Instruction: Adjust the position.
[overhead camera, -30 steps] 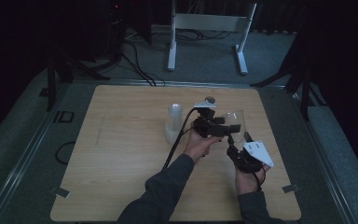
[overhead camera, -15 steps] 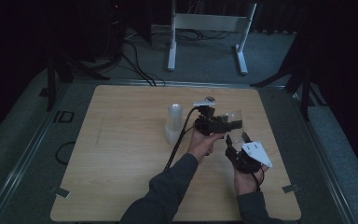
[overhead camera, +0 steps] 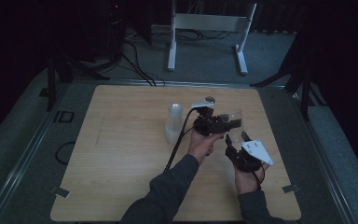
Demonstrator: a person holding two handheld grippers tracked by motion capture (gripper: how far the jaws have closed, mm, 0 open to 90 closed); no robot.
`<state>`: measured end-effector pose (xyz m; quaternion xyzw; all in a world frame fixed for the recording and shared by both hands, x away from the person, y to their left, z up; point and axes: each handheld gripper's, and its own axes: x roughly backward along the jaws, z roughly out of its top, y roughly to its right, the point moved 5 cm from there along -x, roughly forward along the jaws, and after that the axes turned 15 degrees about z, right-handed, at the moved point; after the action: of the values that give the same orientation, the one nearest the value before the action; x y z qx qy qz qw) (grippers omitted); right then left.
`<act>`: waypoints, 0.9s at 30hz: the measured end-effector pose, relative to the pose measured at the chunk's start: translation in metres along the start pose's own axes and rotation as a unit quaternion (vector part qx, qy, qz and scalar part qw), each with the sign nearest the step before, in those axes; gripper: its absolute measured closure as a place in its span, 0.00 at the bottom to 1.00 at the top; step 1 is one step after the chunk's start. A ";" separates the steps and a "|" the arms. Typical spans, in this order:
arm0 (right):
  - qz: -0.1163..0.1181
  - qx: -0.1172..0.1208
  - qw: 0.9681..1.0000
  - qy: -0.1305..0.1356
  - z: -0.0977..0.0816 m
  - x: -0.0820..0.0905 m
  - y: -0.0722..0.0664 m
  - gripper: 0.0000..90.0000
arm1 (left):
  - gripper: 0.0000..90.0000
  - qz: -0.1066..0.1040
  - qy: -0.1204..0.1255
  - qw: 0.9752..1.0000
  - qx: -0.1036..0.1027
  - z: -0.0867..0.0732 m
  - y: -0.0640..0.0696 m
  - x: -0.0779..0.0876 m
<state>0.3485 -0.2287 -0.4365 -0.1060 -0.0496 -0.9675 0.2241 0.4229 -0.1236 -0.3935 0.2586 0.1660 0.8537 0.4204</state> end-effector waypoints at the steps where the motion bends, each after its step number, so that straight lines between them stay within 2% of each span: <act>1: 0.000 0.000 1.000 0.000 0.000 0.000 0.000 0.45 | 0.32 0.000 0.000 1.000 0.000 0.000 0.000 0.000; 10: 0.024 -0.005 1.000 -0.008 -0.001 -0.003 -0.001 0.39 | 0.33 0.008 0.012 1.000 -0.018 0.001 0.003 0.003; 14: 0.035 -0.011 0.999 -0.011 -0.001 -0.004 -0.002 0.33 | 0.33 0.020 0.020 0.999 -0.040 0.001 0.007 0.004; 19: 0.050 -0.013 0.999 -0.010 0.002 -0.003 -0.002 0.32 | 0.33 0.044 0.024 0.996 -0.078 0.000 0.010 0.005; 24: 0.062 -0.029 0.998 -0.012 0.004 -0.003 0.002 0.32 | 0.33 0.061 0.024 0.992 -0.105 -0.003 0.012 0.003; 26: 0.065 -0.034 0.997 -0.016 0.004 -0.004 0.002 0.33 | 0.33 0.063 0.022 0.992 -0.109 -0.004 0.012 0.003; 27: 0.066 -0.036 0.997 -0.021 0.003 -0.005 0.003 0.35 | 0.33 0.072 0.021 0.989 -0.124 -0.006 0.012 0.002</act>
<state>0.3552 -0.2287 -0.4342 -0.1378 -0.0121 -0.9493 0.2824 0.4106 -0.1293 -0.3914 0.1973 0.0485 0.9010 0.3832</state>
